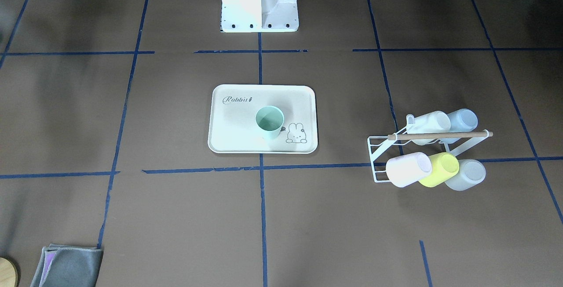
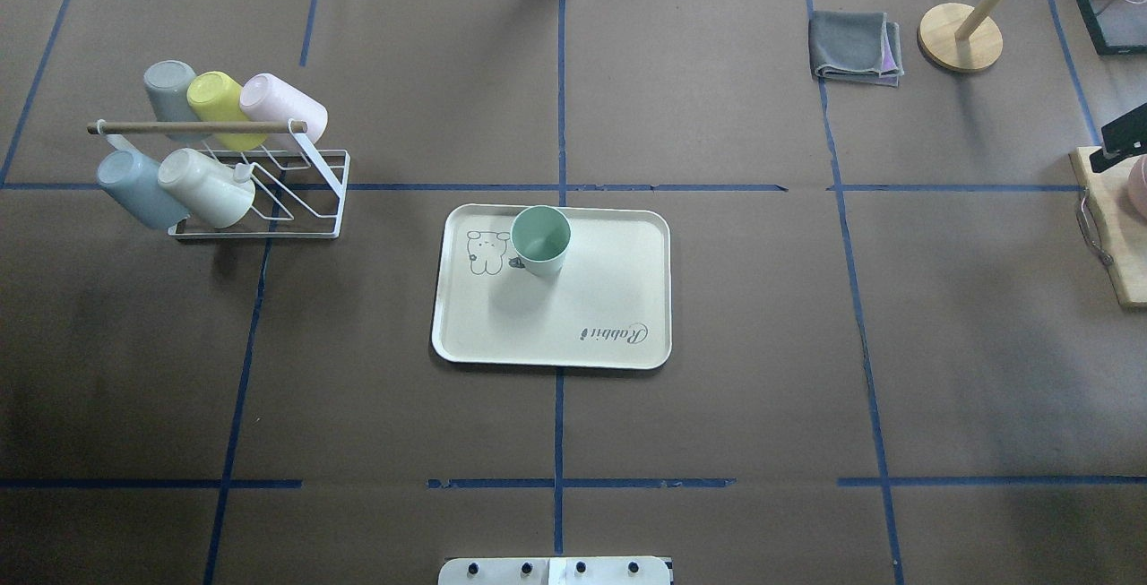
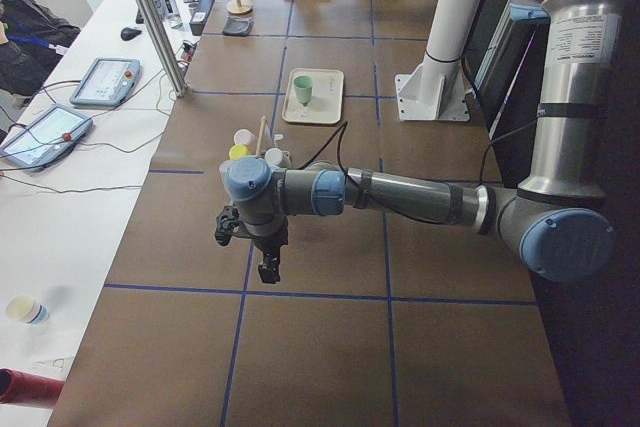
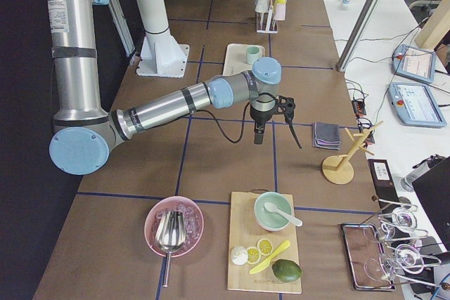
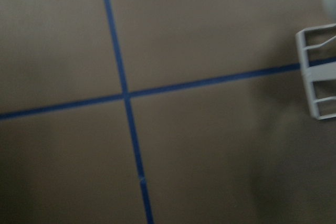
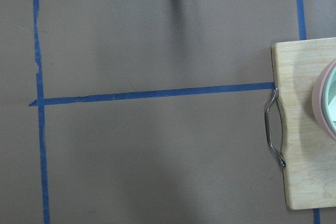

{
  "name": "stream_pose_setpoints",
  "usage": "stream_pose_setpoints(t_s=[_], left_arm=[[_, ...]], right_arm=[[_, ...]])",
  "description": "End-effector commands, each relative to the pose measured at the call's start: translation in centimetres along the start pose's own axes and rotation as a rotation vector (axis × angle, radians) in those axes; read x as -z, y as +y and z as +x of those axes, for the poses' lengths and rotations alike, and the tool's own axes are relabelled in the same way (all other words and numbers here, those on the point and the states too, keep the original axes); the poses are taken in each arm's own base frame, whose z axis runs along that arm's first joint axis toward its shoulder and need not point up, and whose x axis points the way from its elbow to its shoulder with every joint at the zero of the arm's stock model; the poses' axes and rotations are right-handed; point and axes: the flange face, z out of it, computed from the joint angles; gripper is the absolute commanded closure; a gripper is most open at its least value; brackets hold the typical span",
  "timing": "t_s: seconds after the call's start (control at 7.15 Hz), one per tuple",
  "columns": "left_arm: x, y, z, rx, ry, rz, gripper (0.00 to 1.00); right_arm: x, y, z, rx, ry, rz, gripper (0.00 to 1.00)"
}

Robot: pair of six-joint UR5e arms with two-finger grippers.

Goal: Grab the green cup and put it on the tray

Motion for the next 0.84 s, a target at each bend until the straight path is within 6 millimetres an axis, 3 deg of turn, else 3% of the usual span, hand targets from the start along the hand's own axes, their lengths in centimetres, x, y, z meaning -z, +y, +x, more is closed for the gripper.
stream_pose_setpoints(t_s=[0.0,0.28,0.7], left_arm=[[-1.0,0.9,-3.2,0.016,0.106,-0.002,0.0],[-0.7,0.9,-3.1,0.019,0.102,0.0,0.0],[-0.2,0.4,-2.7,0.012,0.099,0.009,0.0]], right_arm=[[0.4,-0.9,4.0,0.008,-0.026,-0.006,0.0],[1.3,-1.7,11.6,0.015,-0.074,0.0,0.0],[-0.4,-1.7,19.6,0.08,-0.037,-0.02,0.0]])
